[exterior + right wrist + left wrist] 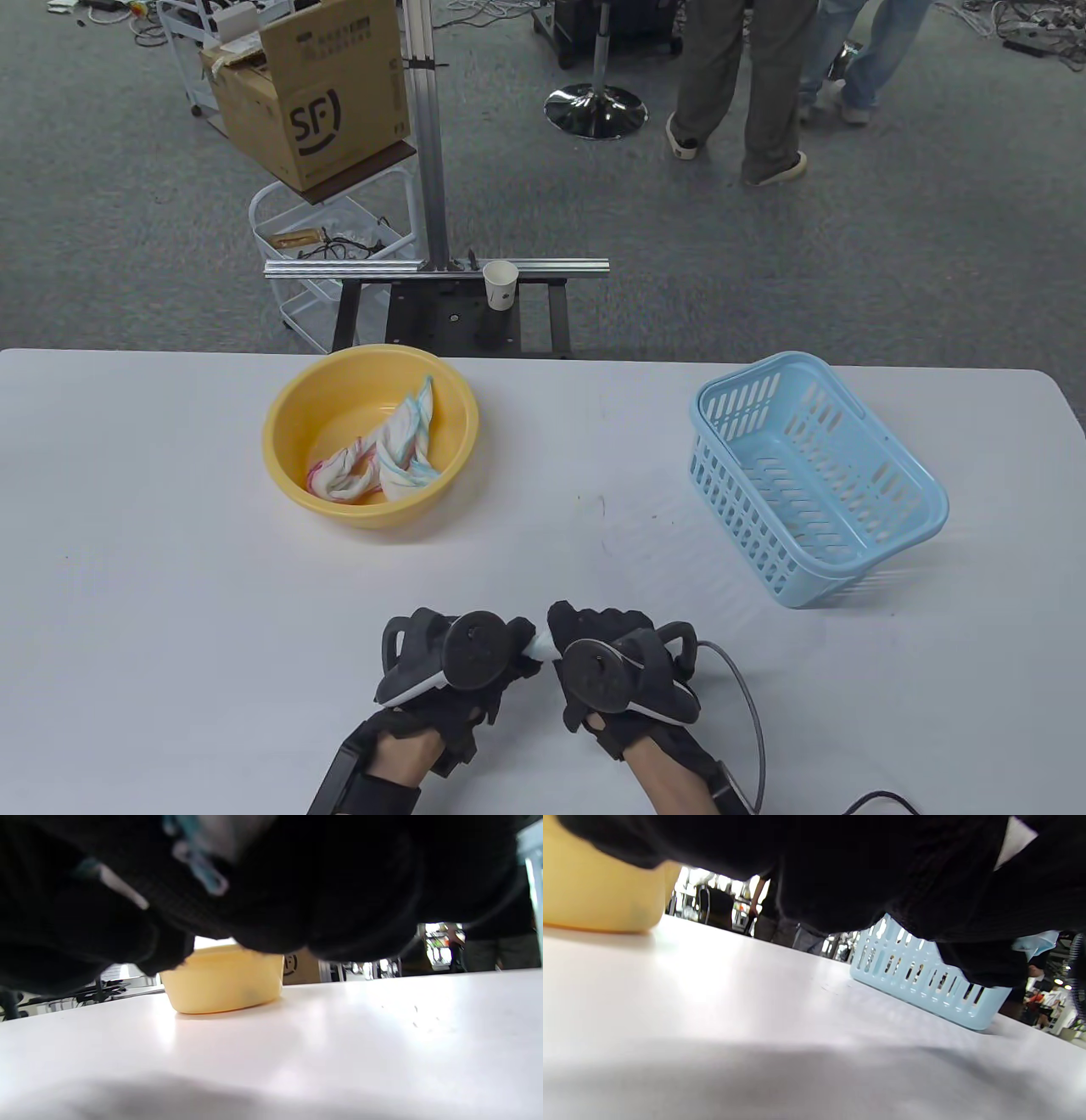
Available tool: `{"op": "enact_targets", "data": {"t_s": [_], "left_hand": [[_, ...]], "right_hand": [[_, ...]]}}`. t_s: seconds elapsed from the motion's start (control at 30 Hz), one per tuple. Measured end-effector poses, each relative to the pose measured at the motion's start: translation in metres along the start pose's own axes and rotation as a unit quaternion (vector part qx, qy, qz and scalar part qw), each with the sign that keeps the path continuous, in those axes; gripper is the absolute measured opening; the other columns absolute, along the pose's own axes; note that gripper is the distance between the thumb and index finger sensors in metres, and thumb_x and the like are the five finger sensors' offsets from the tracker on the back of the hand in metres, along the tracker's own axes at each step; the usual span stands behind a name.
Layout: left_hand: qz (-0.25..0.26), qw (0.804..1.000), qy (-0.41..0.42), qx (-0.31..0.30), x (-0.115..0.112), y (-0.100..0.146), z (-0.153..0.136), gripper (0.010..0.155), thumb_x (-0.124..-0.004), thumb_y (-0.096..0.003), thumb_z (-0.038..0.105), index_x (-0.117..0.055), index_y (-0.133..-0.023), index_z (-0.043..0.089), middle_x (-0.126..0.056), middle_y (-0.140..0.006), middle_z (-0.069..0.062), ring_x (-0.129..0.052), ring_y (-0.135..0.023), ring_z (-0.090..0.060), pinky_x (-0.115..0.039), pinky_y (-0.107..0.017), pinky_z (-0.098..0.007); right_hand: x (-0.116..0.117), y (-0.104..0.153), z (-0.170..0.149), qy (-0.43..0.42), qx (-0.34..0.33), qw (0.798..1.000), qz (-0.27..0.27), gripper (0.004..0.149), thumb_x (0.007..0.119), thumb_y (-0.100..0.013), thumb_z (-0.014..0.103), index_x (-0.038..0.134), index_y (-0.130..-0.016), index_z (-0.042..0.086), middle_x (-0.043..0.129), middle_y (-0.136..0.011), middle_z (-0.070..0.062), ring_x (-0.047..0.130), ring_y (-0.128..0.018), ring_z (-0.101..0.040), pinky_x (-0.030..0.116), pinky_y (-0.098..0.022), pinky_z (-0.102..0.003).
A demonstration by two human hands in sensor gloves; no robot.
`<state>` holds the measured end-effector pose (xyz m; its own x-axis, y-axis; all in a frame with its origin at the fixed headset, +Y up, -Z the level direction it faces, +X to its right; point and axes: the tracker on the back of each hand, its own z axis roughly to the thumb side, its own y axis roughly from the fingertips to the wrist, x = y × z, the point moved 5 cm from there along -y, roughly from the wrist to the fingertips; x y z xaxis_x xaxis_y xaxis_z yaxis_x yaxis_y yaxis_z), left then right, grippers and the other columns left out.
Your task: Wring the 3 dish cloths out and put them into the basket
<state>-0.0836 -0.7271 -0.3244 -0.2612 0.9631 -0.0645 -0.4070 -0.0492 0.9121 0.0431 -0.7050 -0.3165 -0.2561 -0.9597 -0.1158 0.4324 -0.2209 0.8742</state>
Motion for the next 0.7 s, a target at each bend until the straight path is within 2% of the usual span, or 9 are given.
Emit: {"op": "enact_targets", "data": {"t_s": [0.1, 0.23, 0.37, 0.47, 0.63, 0.7], "left_hand": [[0.025, 0.999, -0.026, -0.002, 0.002, 0.002, 0.002, 0.051, -0.096, -0.0346, 0.045, -0.093, -0.077, 0.015, -0.101, -0.027, 0.004, -0.092, -0.007, -0.02, -0.085, -0.025, -0.046], [0.057, 0.997, -0.047, -0.017, 0.008, 0.004, 0.007, 0.05, -0.096, -0.0341, 0.045, -0.094, -0.075, 0.015, -0.101, -0.026, 0.004, -0.092, -0.006, -0.02, -0.085, -0.025, -0.046], [0.067, 0.996, -0.049, -0.032, 0.011, 0.006, 0.012, 0.05, -0.096, -0.0335, 0.045, -0.095, -0.073, 0.014, -0.101, -0.026, 0.004, -0.092, -0.006, -0.02, -0.085, -0.025, -0.046], [0.087, 0.993, -0.06, -0.048, 0.018, 0.009, 0.018, 0.051, -0.096, -0.0318, 0.044, -0.095, -0.072, 0.014, -0.101, -0.026, 0.004, -0.092, -0.006, -0.02, -0.085, -0.025, -0.046], [0.101, 0.991, -0.066, -0.062, 0.023, 0.011, 0.024, 0.051, -0.095, -0.0307, 0.044, -0.095, -0.072, 0.014, -0.101, -0.026, 0.004, -0.092, -0.007, -0.02, -0.085, -0.026, -0.045], [0.1, 0.991, -0.067, -0.064, 0.022, 0.011, 0.024, 0.052, -0.095, -0.0309, 0.044, -0.095, -0.073, 0.014, -0.101, -0.027, 0.005, -0.093, -0.008, -0.019, -0.085, -0.027, -0.045]], "right_hand": [[0.004, 0.0, -0.006, -0.045, 0.038, 0.998, 0.018, 0.046, 0.092, -0.045, 0.033, 0.084, -0.079, 0.003, 0.104, -0.037, -0.003, 0.106, -0.021, -0.023, 0.088, -0.028, -0.05], [0.015, 0.002, -0.02, -0.156, 0.085, 0.983, 0.054, 0.044, 0.092, -0.044, 0.032, 0.087, -0.075, 0.0, 0.105, -0.032, -0.002, 0.106, -0.014, -0.021, 0.09, -0.022, -0.049], [0.026, 0.003, -0.033, -0.247, 0.107, 0.958, 0.095, 0.044, 0.092, -0.043, 0.031, 0.088, -0.073, 0.0, 0.105, -0.03, -0.002, 0.106, -0.012, -0.021, 0.09, -0.021, -0.048], [0.033, 0.004, -0.041, -0.326, 0.121, 0.93, 0.119, 0.044, 0.092, -0.043, 0.031, 0.088, -0.073, -0.001, 0.105, -0.03, -0.002, 0.106, -0.012, -0.021, 0.09, -0.02, -0.048], [0.043, 0.006, -0.048, -0.408, 0.134, 0.89, 0.151, 0.043, 0.093, -0.042, 0.029, 0.09, -0.072, -0.002, 0.106, -0.028, -0.002, 0.106, -0.01, -0.021, 0.09, -0.019, -0.048], [0.045, 0.006, -0.049, -0.419, 0.137, 0.883, 0.159, 0.043, 0.093, -0.042, 0.03, 0.09, -0.072, -0.001, 0.106, -0.029, -0.002, 0.106, -0.011, -0.021, 0.09, -0.02, -0.048]]}}
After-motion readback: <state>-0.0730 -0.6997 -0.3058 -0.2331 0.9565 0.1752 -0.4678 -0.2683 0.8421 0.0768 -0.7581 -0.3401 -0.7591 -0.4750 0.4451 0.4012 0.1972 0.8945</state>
